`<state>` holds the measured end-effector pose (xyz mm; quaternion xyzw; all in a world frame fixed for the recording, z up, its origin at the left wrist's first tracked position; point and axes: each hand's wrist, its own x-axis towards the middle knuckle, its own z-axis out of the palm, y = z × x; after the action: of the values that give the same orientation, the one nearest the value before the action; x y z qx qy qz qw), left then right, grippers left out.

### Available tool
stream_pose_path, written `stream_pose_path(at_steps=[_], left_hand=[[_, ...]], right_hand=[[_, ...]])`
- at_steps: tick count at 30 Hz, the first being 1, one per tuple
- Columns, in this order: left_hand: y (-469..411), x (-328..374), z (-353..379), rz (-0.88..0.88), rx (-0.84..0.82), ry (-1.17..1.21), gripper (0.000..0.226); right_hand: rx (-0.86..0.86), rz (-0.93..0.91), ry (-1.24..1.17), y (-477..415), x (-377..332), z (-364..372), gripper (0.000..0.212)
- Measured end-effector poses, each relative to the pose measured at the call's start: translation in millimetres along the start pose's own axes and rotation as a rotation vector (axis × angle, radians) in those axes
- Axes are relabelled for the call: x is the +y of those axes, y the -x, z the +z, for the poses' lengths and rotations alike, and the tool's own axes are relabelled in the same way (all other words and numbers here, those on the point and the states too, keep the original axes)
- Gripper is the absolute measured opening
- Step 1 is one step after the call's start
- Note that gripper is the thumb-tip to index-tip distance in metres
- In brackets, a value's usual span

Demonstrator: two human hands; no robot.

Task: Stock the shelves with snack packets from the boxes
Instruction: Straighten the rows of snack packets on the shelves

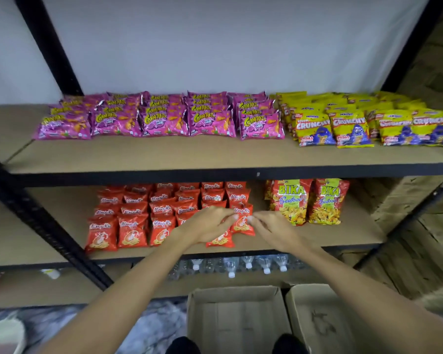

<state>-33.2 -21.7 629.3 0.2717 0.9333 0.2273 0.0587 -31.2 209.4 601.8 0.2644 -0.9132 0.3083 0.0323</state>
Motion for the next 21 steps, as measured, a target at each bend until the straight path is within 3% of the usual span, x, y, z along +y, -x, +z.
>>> stream_pose_path(at_steps=[4,10,15,19,21], left_hand=[[20,26,-45,-0.065,-0.013,0.024,0.041],[27,59,-119,-0.119,0.086,0.025,0.039],[19,79,-180,-0.2,0.172,0.065,0.05],[12,77,-201,-0.265,0.314,0.084,0.03],[12,72,-206,-0.337,0.362,0.07,0.031]], right_hand=[[-0.027,-0.057,-0.008,-5,-45,-37,0.043],[-0.022,-0.13,-0.07,-34,-96,-100,0.036],[-0.02,-0.17,-0.131,-76,-119,-140,0.028],[0.035,-0.254,-0.219,-111,-134,-152,0.036],[0.064,-0.287,-0.252,-130,-137,-150,0.033]])
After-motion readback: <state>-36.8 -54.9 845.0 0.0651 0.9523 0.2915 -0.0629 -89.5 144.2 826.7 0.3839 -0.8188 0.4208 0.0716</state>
